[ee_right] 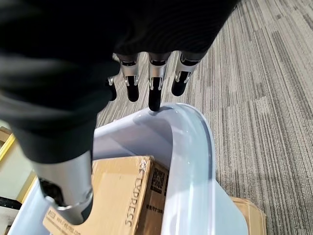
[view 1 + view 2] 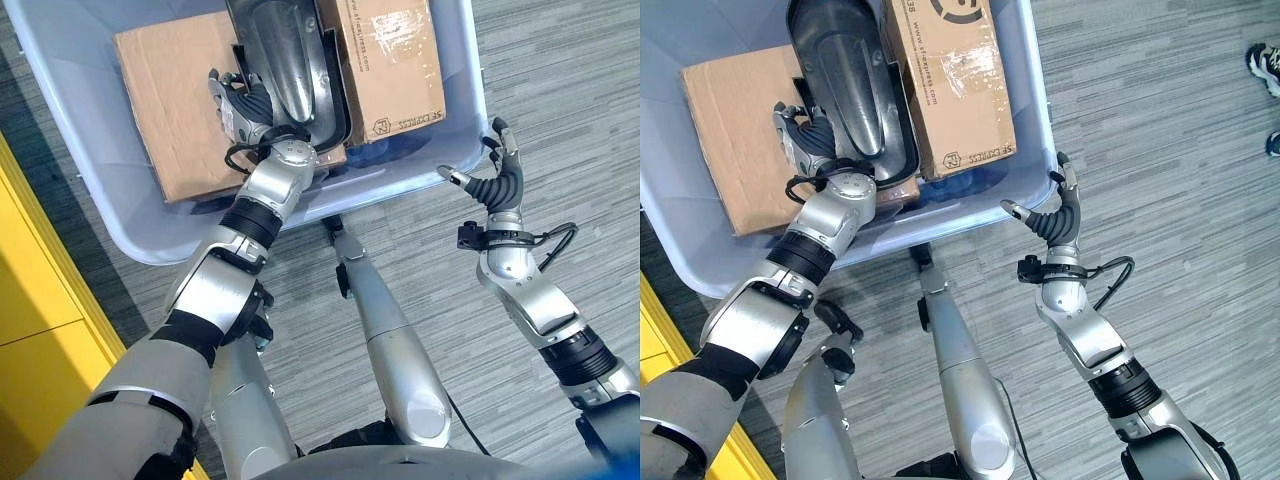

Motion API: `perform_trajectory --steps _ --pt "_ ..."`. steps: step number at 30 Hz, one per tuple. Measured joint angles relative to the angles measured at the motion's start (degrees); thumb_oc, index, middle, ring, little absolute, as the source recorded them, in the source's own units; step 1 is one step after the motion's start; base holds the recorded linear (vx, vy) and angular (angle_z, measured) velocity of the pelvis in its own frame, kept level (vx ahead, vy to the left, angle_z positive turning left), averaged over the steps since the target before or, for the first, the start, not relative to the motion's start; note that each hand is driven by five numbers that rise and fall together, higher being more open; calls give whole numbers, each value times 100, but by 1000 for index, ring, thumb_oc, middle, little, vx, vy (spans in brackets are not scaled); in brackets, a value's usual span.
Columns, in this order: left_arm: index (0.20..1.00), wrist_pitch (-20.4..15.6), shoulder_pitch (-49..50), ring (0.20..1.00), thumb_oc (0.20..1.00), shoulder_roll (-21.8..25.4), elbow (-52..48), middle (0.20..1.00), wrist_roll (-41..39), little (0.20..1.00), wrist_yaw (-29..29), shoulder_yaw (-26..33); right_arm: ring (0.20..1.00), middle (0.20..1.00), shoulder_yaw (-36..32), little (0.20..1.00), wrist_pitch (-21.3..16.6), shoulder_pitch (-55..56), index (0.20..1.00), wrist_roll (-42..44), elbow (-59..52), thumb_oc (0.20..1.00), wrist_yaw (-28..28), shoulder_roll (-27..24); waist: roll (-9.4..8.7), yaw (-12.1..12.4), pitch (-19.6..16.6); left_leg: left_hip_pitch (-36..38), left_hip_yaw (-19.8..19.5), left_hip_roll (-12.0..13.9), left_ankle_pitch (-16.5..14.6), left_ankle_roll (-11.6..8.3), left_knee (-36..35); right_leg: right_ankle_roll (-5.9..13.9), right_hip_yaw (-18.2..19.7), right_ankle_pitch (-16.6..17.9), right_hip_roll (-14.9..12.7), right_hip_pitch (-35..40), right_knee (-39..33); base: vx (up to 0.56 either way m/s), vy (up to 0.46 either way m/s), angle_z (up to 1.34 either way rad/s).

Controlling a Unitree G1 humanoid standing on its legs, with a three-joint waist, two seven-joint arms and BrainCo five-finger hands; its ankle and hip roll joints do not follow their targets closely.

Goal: Move parts from the plastic box to the shelf.

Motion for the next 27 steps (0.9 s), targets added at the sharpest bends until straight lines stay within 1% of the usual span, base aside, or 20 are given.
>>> perform_trajectory --steps 3,7,9,11,13,15,18,19,20,21,23,25,27 --pt "200 4 -2 200 200 -45 51 200 -55 200 183 10 1000 1000 136 1000 -9 -18 1000 95 56 1000 -92 0 0 11 0 -2 -2 10 1 -1 7 -1 -1 -1 8 -1 1 -14 -66 0" --pt "200 -3 -67 200 200 -48 147 200 -79 200 214 12 1000 1000 159 1000 -5 -74 1000 173 56 1000 -160 0 -1 10 0 -8 -3 14 0 -1 22 -1 1 -2 10 -3 1 -6 -19 0" --pt "200 -88 -82 200 200 -45 101 200 -68 200 171 11 1000 1000 156 1000 -6 -80 1000 215 56 1000 -181 1 -2 9 1 -12 -5 12 -6 -2 50 0 11 -3 -2 -2 23 -9 60 2" --pt "200 -172 8 200 200 -2 41 200 45 200 136 9 1000 1000 148 1000 -8 -70 1000 210 57 1000 -122 12 -3 8 2 21 -1 -10 -10 -3 55 2 12 -10 -55 15 68 -14 114 3" --pt "200 -149 171 200 200 136 -123 200 190 200 125 16 1000 1000 140 1000 -28 -56 1000 200 58 1000 -84 68 -5 0 12 79 4 -40 -7 0 51 -4 23 -7 -86 52 108 -7 115 4" --pt "200 -116 422 200 200 128 -138 200 210 200 144 28 1000 1000 144 1000 -54 45 1000 193 58 1000 1 153 -1 20 18 291 9 -83 -7 0 4 -28 38 -25 -115 224 152 7 128 5" --pt "200 -12 700 200 200 173 -144 200 450 200 194 138 1000 1000 140 1000 -86 202 1000 83 56 1000 92 228 5 66 20 656 10 -169 3 10 -117 9 29 -99 -189 546 158 25 127 10" --pt "200 -12 737 200 200 252 -147 200 600 200 221 183 1000 1000 141 1000 -106 258 1000 81 57 1000 160 224 7 96 21 823 11 -222 18 25 -184 33 23 -143 -241 699 157 46 172 14" --pt "200 -23 739 200 200 435 -250 200 651 200 279 212 1000 1000 137 1000 -133 305 1000 59 56 1000 210 224 20 110 15 1013 10 -292 28 38 -257 54 20 -158 -280 875 139 40 148 13" --pt "200 -43 739 200 200 538 -344 200 656 200 305 296 1000 1000 135 1000 -135 324 1000 -19 56 1000 243 228 29 156 17 1066 11 -299 28 39 -259 60 20 -161 -304 935 125 41 165 7" --pt "200 -45 759 200 200 545 -420 200 658 200 339 458 1000 1000 113 1000 -137 439 1000 -144 50 1000 344 227 68 239 43 1324 13 -330 69 42 -392 29 6 -140 -292 1156 100 16 97 4" --pt "200 -45 801 200 200 554 -420 200 785 200 439 537 1000 1000 113 1000 -185 458 1000 -146 43 1000 427 227 126 286 58 1596 5 -340 110 23 -558 21 -34 -158 -286 1402 36 42 119 4" --pt "200 -52 799 200 200 603 -439 200 878 200 473 604 1000 1000 116 1000 -185 416 1000 -150 10 1000 467 227 146 314 63 1754 4 -360 159 12 -666 13 -47 -178 -318 1521 37 57 138 2"
